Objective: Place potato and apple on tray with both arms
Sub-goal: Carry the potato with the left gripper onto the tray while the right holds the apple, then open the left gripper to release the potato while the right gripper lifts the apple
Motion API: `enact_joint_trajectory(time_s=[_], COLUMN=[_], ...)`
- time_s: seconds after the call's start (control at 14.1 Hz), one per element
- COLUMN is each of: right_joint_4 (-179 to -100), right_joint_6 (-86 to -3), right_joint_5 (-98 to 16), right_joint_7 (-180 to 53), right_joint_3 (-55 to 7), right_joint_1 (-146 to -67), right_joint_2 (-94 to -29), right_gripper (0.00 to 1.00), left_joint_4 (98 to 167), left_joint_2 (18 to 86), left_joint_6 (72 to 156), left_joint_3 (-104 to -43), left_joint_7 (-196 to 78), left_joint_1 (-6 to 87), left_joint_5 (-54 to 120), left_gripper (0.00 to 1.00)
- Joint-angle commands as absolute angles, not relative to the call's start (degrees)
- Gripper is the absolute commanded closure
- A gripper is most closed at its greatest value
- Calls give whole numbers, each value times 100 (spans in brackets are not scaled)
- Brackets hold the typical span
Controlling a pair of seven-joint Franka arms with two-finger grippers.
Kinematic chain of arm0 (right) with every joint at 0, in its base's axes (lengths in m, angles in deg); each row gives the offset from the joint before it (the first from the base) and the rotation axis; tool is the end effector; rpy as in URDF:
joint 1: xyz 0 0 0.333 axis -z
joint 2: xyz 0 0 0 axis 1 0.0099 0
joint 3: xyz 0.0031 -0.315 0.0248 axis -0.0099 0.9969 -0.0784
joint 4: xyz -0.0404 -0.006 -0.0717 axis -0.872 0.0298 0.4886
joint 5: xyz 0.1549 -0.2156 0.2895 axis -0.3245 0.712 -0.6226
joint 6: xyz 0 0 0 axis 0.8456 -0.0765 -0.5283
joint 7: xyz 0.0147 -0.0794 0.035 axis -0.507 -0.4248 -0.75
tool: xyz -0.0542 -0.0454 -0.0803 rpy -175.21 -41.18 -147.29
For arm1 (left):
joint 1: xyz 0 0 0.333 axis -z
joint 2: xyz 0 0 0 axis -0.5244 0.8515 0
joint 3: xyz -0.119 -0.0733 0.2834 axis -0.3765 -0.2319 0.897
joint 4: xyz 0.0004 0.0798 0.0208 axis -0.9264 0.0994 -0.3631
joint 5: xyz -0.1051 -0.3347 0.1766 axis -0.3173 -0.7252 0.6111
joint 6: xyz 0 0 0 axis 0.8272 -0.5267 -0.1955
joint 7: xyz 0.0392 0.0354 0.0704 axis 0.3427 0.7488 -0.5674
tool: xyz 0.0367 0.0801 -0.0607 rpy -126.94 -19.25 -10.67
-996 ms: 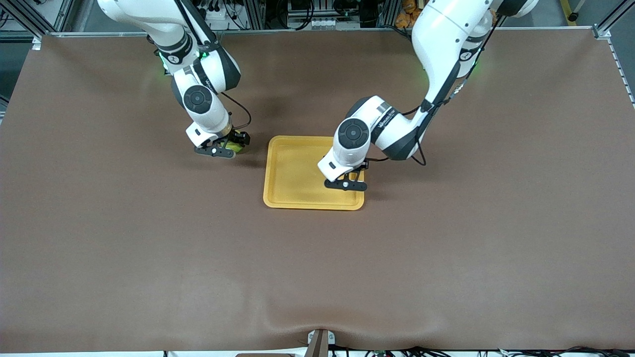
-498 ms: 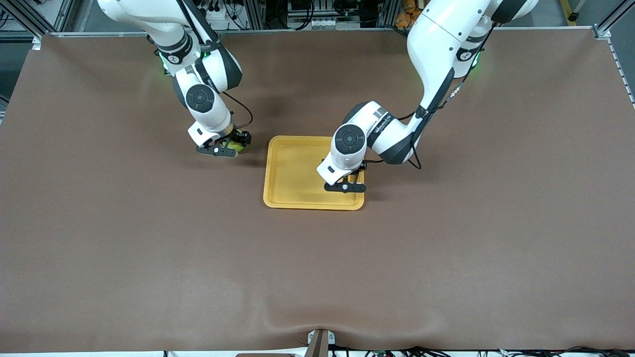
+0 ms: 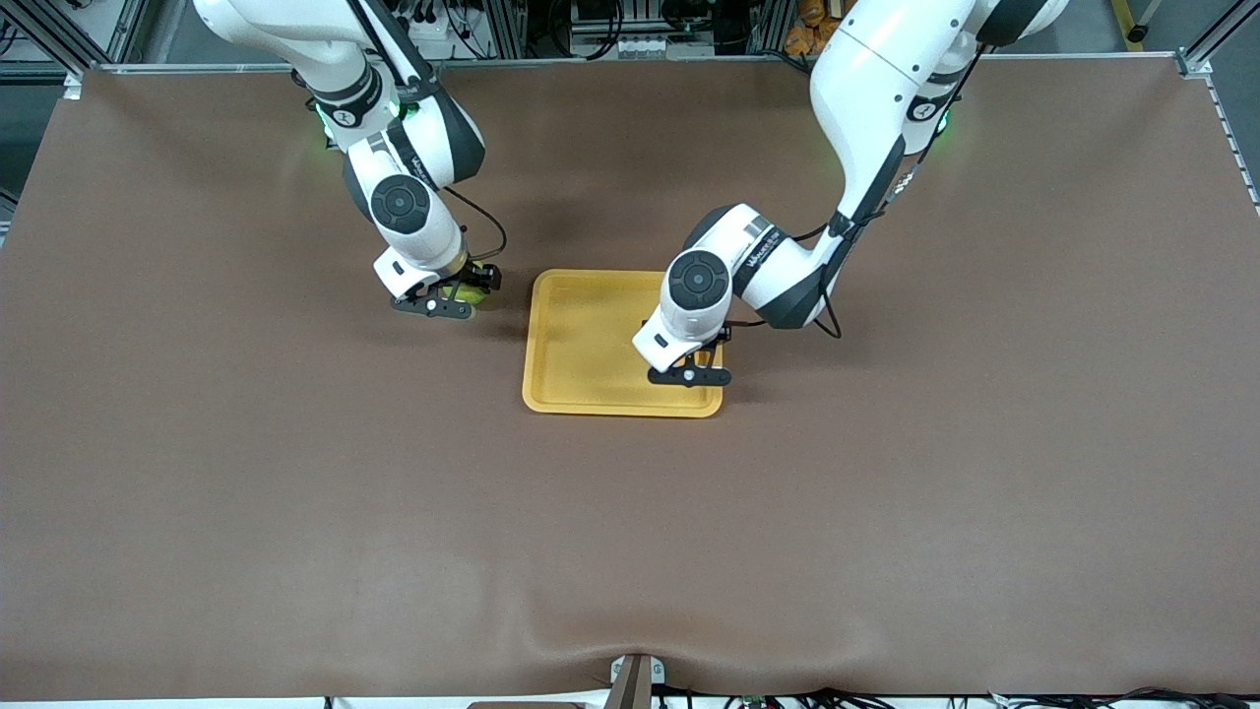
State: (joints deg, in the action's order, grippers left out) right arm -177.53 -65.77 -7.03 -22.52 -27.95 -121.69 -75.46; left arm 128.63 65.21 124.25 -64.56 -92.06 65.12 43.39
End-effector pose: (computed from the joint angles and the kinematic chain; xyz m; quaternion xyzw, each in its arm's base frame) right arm 0.4122 0.2467 0.2302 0.9934 -0.0661 -0.0857 0.0383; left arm 0.5001 -0.4473 0.2060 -0.9974 0.0251 0.0679 0.0060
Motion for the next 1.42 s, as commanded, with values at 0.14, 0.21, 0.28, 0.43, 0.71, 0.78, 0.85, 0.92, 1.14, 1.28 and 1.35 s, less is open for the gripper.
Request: enact_joint_trajectory(time_s=[0.14, 0.21, 0.28, 0.43, 0.71, 0.78, 0.85, 0.92, 1.14, 1.28, 1.35], right_joint_4=[-16897, -16800, -16729, -16632, -16325, -16229, -16132, -16018, -15649, -15359, -15201], right_joint_6=[-5552, -5534, -5525, -5516, -5507, -5507, -5507, -5507, -5402, -5393, -5402], right_joint_5=[-742, -742, -751, -751, -760, -760, -786, -899, -962, -971, -971], right_joint_7=[-1961, -1961, -1961, -1961, -1707, -1654, -1566, -1505, -1259, -1048, -908], right_joint_3=[-2777, -2777, -2777, -2777, -2794, -2794, -2794, -2794, -2794, -2794, -2794], right_joint_1=[-12204, -12204, -12204, -12221, -12327, -12371, -12397, -12476, -12573, -12705, -12731], right_joint_2=[-7592, -7583, -7583, -7548, -7461, -7365, -7303, -7206, -6872, -6627, -6477], right_gripper=[100, 100, 100, 100, 100, 100, 100, 100, 100, 100, 100], left_joint_4=[12771, 12771, 12771, 12771, 12753, 12753, 12753, 12736, 12736, 12736, 12744], left_joint_2=[6518, 6518, 6518, 6518, 6483, 6395, 6299, 6150, 5447, 5069, 4902], left_joint_6=[12302, 12302, 12302, 12302, 12302, 12293, 12215, 12023, 11583, 11354, 11222], left_joint_3=[-6392, -6374, -6357, -6348, -6348, -6339, -6339, -6339, -6365, -6392, -6383], left_joint_7=[-9353, -9345, -9353, -9354, -9362, -9362, -9362, -9354, -9231, -9029, -8907], left_joint_1=[6520, 6529, 6529, 6529, 6520, 6512, 6468, 6372, 5846, 5537, 5397], left_joint_5=[4538, 4538, 4538, 4538, 4538, 4538, 4538, 4538, 4547, 4538, 4538], left_gripper=[41, 38, 34, 18, 0, 0, 0, 0, 0, 0, 0])
